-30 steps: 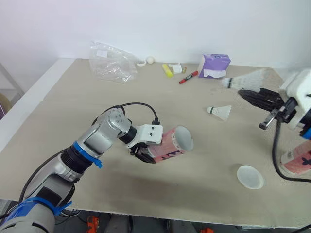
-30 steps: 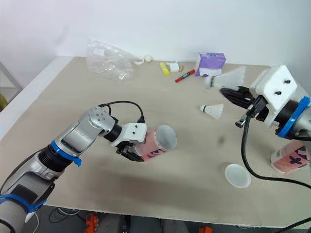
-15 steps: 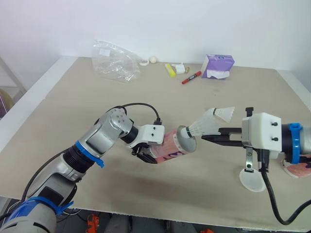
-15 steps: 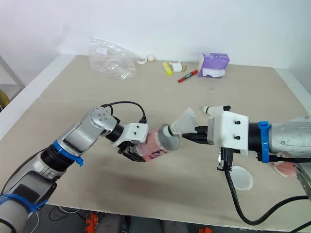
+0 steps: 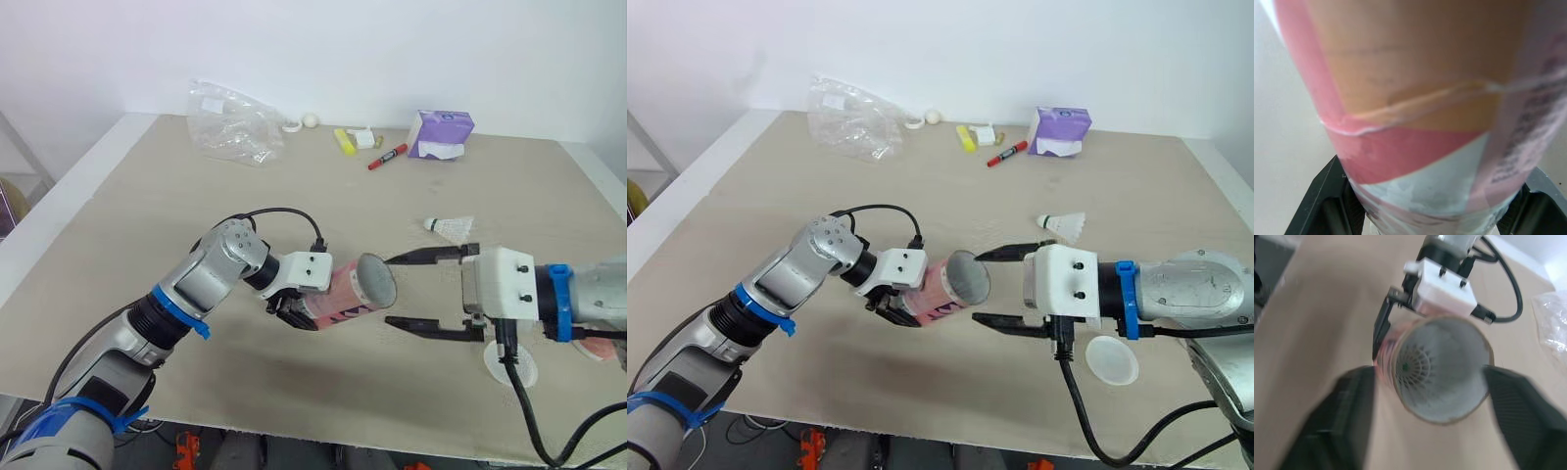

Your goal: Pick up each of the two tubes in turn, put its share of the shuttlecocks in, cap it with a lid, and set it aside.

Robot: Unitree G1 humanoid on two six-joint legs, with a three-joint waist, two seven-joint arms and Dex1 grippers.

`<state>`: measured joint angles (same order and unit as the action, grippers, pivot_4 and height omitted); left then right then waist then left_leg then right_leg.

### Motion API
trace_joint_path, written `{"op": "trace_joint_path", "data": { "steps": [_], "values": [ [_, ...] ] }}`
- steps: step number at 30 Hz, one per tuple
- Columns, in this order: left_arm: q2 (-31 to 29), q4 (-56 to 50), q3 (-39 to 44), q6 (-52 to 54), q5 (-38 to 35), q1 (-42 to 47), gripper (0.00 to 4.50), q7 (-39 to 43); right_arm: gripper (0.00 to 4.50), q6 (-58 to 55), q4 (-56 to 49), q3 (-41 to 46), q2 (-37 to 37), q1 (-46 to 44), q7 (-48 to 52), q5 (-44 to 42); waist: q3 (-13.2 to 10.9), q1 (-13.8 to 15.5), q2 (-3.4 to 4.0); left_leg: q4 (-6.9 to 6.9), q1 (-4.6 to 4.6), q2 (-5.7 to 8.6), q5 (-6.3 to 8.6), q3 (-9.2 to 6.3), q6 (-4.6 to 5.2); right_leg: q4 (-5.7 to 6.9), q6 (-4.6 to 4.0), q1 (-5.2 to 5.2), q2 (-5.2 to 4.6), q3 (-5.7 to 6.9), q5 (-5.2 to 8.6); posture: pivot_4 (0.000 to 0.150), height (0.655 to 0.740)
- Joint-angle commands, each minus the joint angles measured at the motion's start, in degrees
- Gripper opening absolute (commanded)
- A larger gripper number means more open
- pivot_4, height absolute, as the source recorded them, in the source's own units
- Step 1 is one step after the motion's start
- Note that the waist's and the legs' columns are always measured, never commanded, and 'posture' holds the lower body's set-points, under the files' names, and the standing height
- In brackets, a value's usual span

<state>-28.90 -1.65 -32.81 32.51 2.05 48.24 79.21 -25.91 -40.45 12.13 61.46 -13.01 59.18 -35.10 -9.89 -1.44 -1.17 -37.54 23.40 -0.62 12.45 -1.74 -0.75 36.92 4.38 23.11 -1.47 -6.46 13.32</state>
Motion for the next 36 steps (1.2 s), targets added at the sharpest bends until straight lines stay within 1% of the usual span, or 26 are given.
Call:
{"op": "trace_joint_path", "data": {
  "steps": [1,3,6,9,13,16,20,25,32,36],
  "values": [
    [0.0,0.95,-2.18,0.52,1.21,-0.99,2.86,-0.85,4.46,-4.18,0.67,6.52,-1.3,-1.71,-4.3,-5.69,-0.01,0.07,-0.01,0.0,0.0,0.0,0.0,-0.01,0.0,0.0,0.0,0.0,0.0,0.0,0.0,0.15,0.74],
    [0.09,0.95,-2.2,0.52,1.2,-0.98,2.86,-0.84,4.46,-7.3,2.7,9.42,-2.62,-1.14,-7.4,-7.96,0.01,0.13,-0.08,0.0,0.01,0.0,0.0,-0.02,0.0,0.0,0.0,-0.01,0.0,0.01,0.0,0.15,0.74],
    [0.31,1.0,-2.22,0.51,1.16,-0.93,2.86,-0.86,4.46,-13.2,8.8,15.27,-8.86,0.83,-17.0,-11.93,0.02,0.17,-0.34,0.01,0.0,-0.01,0.0,-0.05,0.0,0.0,-0.01,-0.04,0.01,0.02,0.0,0.15,0.74],
    [0.42,1.09,-2.24,0.44,1.19,-0.94,2.86,-0.9,4.46,-12.18,13.8,16.14,-12.41,5.69,-22.14,-5.07,0.05,0.32,-0.42,0.0,0.02,0.01,0.0,-0.08,0.0,-0.01,-0.01,-0.07,0.0,0.02,0.01,0.15,0.74],
    [0.46,1.04,-2.25,0.47,1.19,-1.01,2.86,-0.82,4.46,-6.72,21.16,13.48,-15.69,8.49,-26.33,3.67,0.07,0.22,-0.18,0.02,0.03,0.03,0.0,0.03,0.0,0.0,-0.01,0.0,-0.01,-0.05,0.02,0.15,0.74],
    [0.48,1.17,-2.51,0.14,1.35,-1.08,2.86,-0.72,4.46,-1.31,29.63,9.66,-18.9,5.67,-27.71,8.79,0.07,0.12,-0.14,0.01,-0.03,0.0,0.0,0.02,0.01,0.01,-0.03,-0.01,0.05,-0.04,-0.03,0.15,0.74],
    [0.52,1.15,-2.52,0.2,1.32,-0.96,2.86,-0.62,4.46,2.59,38.15,5.04,-20.89,0.8,-27.22,13.23,0.09,0.03,-0.04,-0.01,-0.06,0.01,-0.02,0.07,0.02,0.01,-0.06,-0.03,0.04,-0.06,-0.1,0.15,0.74],
    [0.34,0.41,-2.49,0.7,1.3,-1.38,2.86,-0.76,4.46,6.47,44.92,1.86,-22.61,-3.87,-26.61,16.65,0.09,0.06,-0.04,0.01,-0.02,0.01,-0.02,0.04,0.03,0.0,-0.02,-0.03,0.06,-0.06,-0.06,0.15,0.74],
    [-0.11,-1.36,-2.44,2.16,1.02,-2.28,2.86,-1.1,4.46,3.62,51.75,1.82,-25.97,-11.64,-33.75,19.48,0.09,-0.04,-0.03,0.02,-0.02,0.01,-0.02,0.03,0.03,0.01,-0.01,-0.03,0.07,-0.07,-0.05,0.15,0.74],
    [-0.04,-1.48,-2.39,2.46,0.91,-2.34,2.86,-1.47,4.46,2.61,53.74,1.79,-26.94,-14.11,-33.98,19.22,0.09,-0.04,-0.02,0.03,-0.01,0.01,-0.01,0.02,0.03,0.01,-0.01,-0.03,0.08,-0.07,-0.05,0.15,0.74]
  ]
}}
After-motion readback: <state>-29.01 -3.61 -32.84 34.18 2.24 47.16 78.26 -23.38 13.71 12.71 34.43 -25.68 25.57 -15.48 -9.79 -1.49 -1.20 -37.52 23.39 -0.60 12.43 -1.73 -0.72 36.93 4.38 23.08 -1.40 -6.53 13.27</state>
